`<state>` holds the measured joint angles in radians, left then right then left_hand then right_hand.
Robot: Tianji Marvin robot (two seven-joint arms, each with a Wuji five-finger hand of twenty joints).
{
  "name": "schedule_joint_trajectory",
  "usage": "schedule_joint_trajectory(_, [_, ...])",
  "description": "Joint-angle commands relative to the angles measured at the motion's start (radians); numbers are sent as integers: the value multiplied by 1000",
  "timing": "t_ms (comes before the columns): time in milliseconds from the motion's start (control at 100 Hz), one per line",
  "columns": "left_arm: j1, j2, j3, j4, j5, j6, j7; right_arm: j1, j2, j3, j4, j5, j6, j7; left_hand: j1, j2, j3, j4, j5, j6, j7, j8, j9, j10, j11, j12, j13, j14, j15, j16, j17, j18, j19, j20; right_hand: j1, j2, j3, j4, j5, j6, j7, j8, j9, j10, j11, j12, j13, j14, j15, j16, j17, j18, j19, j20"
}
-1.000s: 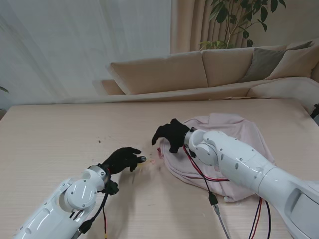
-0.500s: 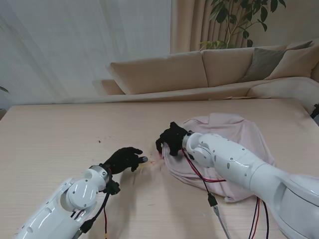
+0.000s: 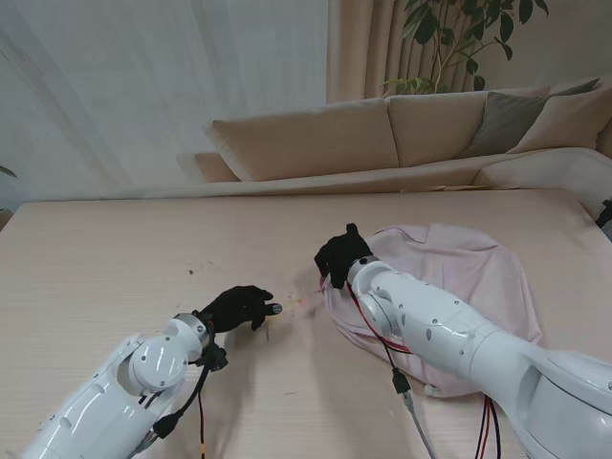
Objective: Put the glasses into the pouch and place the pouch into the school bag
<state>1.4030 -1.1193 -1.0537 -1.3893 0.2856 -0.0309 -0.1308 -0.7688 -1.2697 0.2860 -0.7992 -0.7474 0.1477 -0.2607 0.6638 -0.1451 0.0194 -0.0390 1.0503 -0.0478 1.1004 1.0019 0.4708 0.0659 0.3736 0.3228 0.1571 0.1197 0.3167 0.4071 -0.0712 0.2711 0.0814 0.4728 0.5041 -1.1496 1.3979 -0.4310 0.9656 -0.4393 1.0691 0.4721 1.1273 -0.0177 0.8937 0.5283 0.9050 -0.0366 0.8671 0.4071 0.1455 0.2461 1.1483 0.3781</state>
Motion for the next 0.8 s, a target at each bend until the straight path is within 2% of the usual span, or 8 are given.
schedule_joint_trajectory(0, [-18, 0, -2, 1, -3, -4, -21, -12, -27, 11, 32, 8, 36, -9, -14, 25, -29, 17, 5, -8, 23, 15, -33, -7, -15, 1, -19, -12, -18, 5, -16, -2, 16, 15, 48, 34, 128, 16, 50, 67, 48, 33, 84, 128, 88, 65, 84, 57, 78, 5, 15, 10, 73, 35])
schedule_joint_trajectory(70, [-31, -5, 7, 10, -27, -3, -20, -20, -63, 28, 80, 31, 106, -74, -11, 20, -28, 18, -47, -4, -14, 11, -58, -5, -18, 1, -33, -14, -28, 2, -11, -3, 18, 16, 59, 16, 141, 13, 59, 90, 48, 36, 92, 144, 83, 68, 87, 75, 82, 1, 23, 16, 76, 37])
schedule_joint_trajectory(200, [-37, -9, 27, 11, -45, -13, -15, -30, -126, 75, 162, 88, 240, -177, -8, 14, -28, 18, -97, -15, -33, 16, -74, -3, -22, 0, -36, -14, -32, 0, -4, 0, 22, 18, 63, 17, 148, 13, 60, 121, 55, 41, 98, 162, 88, 73, 91, 91, 97, 1, 40, 19, 96, 48])
schedule_joint_trajectory(320, [-36, -12, 46, 3, -69, -15, -15, -29, -172, 118, 230, 145, 315, -235, 7, 3, -23, 20, -189, -12, -80, 12, -103, 1, -31, -1, -49, -12, -37, 0, -4, -3, 22, 18, 66, 25, 146, 15, 60, 136, 62, 41, 96, 173, 99, 70, 88, 103, 113, 4, 36, 12, 109, 56])
schedule_joint_trajectory(440, [-22, -3, 60, -19, -66, -30, -44, -21, -219, 156, 312, 201, 353, -306, 16, 7, -21, 22, -194, -22, -74, 19, -105, 0, -31, 0, -50, -13, -39, 0, 0, -1, 23, 19, 69, 27, 145, 18, 61, 146, 68, 39, 95, 179, 107, 63, 84, 107, 121, 4, 38, 6, 119, 63])
schedule_joint_trajectory(570, [22, 10, 61, -55, -66, -38, -74, -17, -231, 174, 340, 219, 371, -332, 21, 9, -21, 23, -159, -20, -45, 33, -88, 0, -27, 2, -46, -11, -40, -1, -3, 0, 22, 18, 72, 27, 143, 19, 61, 153, 74, 36, 95, 184, 114, 58, 82, 113, 126, 4, 47, -3, 128, 68])
schedule_joint_trajectory(790, [137, 42, 25, -140, 10, -37, -125, -23, -215, 190, 312, 214, 378, -319, 30, 16, -20, 24, -102, -12, -21, 39, -58, 3, -24, 3, -30, -4, -38, 1, -2, 3, 21, 18, 85, 19, 142, 22, 73, 162, 81, 29, 98, 193, 118, 50, 82, 123, 129, 1, 48, -10, 128, 71])
